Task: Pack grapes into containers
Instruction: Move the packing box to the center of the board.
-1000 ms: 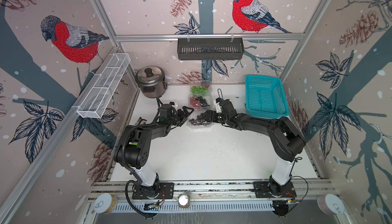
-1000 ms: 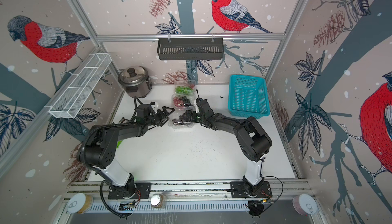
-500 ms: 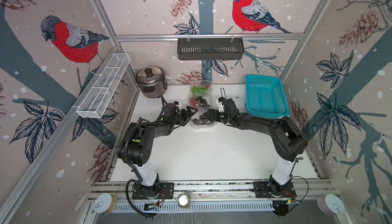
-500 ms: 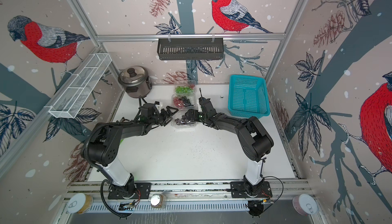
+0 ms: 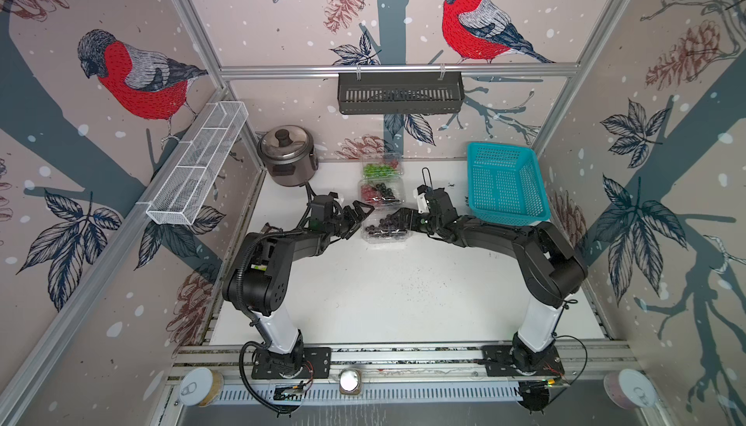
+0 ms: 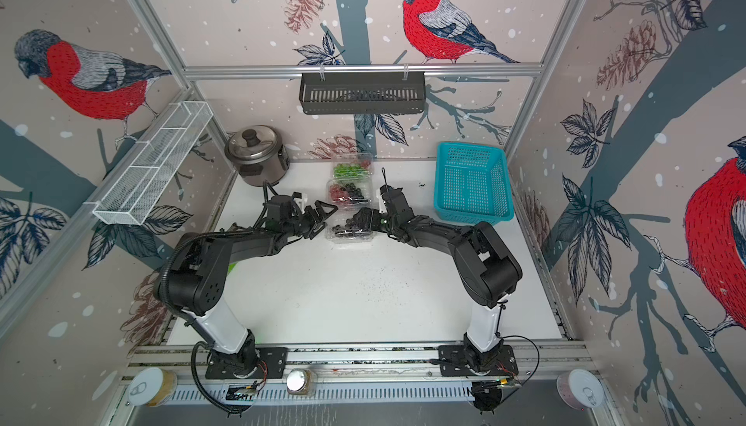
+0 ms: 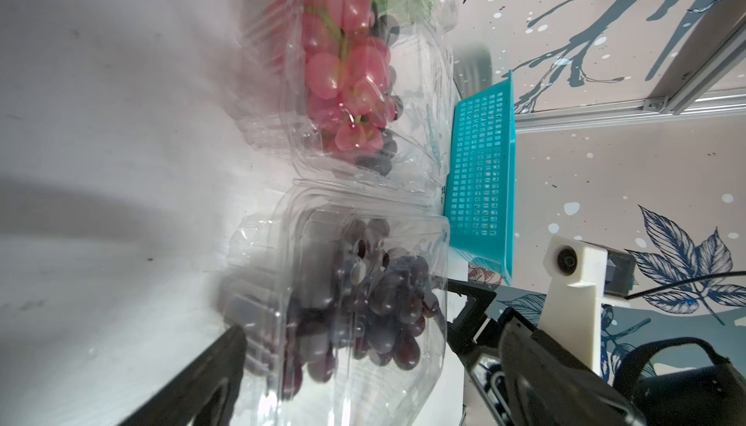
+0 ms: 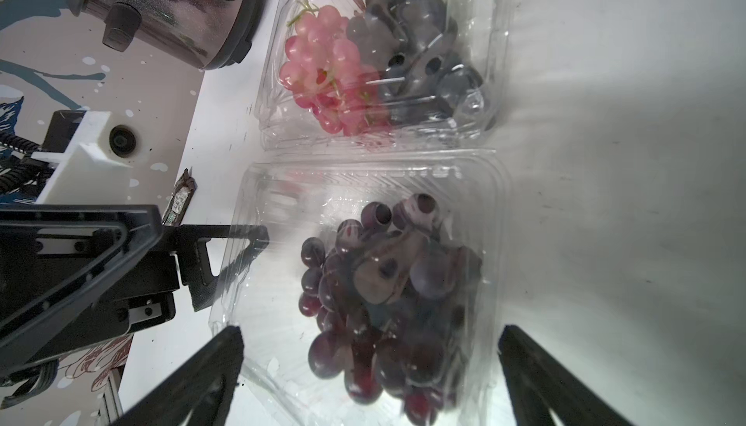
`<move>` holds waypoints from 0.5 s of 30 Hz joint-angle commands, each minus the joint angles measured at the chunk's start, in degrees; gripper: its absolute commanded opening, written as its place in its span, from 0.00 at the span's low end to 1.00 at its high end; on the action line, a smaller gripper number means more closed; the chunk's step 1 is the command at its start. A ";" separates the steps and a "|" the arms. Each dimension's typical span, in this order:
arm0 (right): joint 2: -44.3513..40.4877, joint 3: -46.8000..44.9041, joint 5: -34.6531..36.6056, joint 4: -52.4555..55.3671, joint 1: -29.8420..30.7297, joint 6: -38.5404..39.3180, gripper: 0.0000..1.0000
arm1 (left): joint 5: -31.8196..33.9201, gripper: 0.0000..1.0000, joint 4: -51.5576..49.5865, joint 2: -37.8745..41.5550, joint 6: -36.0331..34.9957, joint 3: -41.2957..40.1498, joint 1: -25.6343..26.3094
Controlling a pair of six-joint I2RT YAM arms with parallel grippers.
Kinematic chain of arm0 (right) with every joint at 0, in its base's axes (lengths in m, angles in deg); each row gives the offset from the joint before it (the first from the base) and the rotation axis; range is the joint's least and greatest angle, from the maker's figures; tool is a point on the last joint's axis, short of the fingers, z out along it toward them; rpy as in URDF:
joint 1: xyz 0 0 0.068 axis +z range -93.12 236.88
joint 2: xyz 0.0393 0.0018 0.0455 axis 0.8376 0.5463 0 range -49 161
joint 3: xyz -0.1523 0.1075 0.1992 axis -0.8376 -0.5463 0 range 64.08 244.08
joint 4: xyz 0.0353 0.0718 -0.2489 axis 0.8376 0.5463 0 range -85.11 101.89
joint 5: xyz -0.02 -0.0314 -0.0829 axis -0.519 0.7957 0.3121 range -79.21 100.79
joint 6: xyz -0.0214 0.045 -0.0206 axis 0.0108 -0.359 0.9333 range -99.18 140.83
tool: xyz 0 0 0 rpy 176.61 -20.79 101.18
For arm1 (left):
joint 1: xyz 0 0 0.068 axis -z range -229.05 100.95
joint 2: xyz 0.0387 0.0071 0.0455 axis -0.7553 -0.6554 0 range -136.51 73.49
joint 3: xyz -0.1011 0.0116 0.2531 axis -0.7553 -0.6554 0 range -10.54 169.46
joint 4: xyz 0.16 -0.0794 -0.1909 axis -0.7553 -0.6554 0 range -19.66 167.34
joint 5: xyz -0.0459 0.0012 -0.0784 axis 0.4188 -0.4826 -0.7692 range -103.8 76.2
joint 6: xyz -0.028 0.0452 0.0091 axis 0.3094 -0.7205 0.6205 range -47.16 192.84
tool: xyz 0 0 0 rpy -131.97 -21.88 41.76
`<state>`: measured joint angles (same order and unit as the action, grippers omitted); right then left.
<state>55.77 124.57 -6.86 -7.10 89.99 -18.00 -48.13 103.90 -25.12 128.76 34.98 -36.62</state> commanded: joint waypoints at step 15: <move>2.15 7.13 -2.68 1.51 -7.86 5.90 0.99 | 8.41 0.97 -8.53 -5.97 -6.32 14.28 -3.43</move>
<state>56.82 130.07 -8.59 -5.50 82.36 -14.66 -39.32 93.21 -28.88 122.40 46.47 -39.46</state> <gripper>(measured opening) 0.995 0.972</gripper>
